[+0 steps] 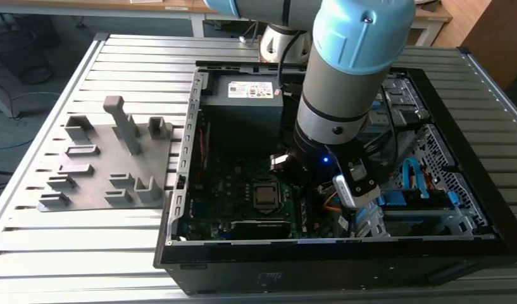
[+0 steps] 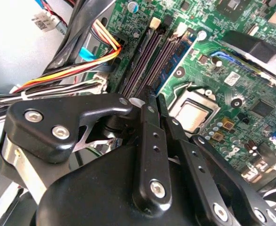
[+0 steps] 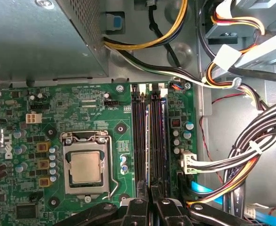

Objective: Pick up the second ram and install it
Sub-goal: 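Insert the second ram into the second slot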

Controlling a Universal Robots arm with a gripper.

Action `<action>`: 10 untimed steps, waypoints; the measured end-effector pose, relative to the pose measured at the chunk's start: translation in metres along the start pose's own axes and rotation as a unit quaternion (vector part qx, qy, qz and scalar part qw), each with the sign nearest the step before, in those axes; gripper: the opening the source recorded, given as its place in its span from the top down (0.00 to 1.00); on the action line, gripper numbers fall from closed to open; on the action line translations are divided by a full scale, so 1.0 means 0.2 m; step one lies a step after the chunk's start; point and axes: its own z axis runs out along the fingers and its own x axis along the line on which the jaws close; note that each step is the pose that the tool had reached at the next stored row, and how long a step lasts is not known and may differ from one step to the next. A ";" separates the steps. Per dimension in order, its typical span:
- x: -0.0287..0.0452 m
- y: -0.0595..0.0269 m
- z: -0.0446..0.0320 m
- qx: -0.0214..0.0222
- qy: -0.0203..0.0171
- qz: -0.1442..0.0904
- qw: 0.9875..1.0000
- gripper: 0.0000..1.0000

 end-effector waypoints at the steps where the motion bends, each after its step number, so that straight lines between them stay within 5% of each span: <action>1: 0.000 0.001 0.004 0.000 0.000 0.000 1.000 0.86; 10: 0.001 0.014 0.024 0.000 0.000 -0.007 1.000 0.86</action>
